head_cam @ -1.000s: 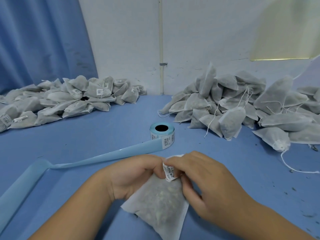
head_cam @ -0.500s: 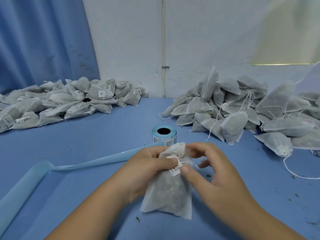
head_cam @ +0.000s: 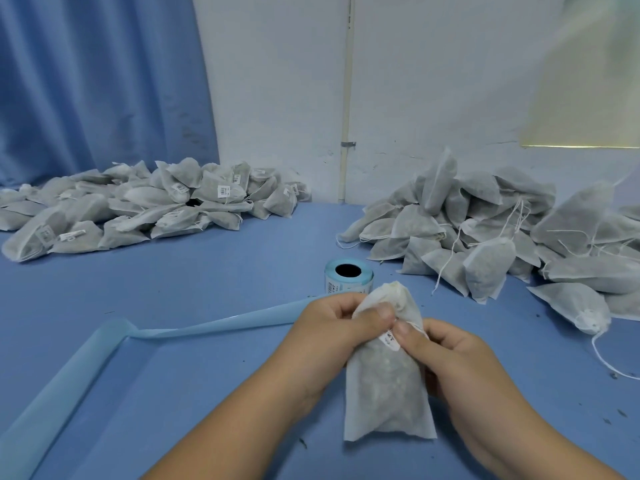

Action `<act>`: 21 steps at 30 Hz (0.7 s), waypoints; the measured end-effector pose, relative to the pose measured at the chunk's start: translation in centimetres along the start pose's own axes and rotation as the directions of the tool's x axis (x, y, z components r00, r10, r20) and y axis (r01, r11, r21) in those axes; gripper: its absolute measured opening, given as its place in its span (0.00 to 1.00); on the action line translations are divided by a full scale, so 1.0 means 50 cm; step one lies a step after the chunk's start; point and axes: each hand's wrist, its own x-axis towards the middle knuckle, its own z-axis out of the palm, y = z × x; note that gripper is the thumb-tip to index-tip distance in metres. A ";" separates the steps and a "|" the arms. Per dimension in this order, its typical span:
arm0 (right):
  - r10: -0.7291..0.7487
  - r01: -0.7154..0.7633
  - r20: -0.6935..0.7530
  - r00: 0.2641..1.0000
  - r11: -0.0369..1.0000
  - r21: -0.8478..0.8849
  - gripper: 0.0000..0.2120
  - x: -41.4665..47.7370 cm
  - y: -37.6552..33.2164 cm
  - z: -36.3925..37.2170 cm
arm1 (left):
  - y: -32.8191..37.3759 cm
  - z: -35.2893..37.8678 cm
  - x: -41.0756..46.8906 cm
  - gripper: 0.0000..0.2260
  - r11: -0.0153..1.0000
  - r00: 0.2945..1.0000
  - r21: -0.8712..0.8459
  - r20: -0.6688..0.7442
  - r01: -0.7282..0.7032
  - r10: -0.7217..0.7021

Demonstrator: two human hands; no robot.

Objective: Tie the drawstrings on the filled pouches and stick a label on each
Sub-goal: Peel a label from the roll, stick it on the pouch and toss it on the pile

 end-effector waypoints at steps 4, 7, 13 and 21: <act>0.064 -0.068 -0.085 0.994 0.996 -0.050 0.18 0.024 -0.012 0.018 | 0.000 -0.015 0.004 0.12 0.999 1.000 0.052 0.008 -0.001 0.001; 0.088 -0.086 0.007 0.996 0.987 -0.132 0.19 0.039 -0.032 0.043 | 0.001 -0.025 0.012 0.14 1.000 0.998 -0.017 -0.060 -0.025 0.024; 0.112 -0.049 0.269 0.957 0.972 -0.230 0.10 0.077 -0.068 0.114 | 0.010 -0.060 0.036 0.15 0.909 0.966 -0.415 -0.224 0.026 -0.129; 0.228 -0.075 0.380 0.897 0.924 -0.376 0.09 0.180 -0.139 0.234 | 0.057 -0.159 0.040 0.33 0.562 0.965 -0.813 -0.246 -0.154 -0.091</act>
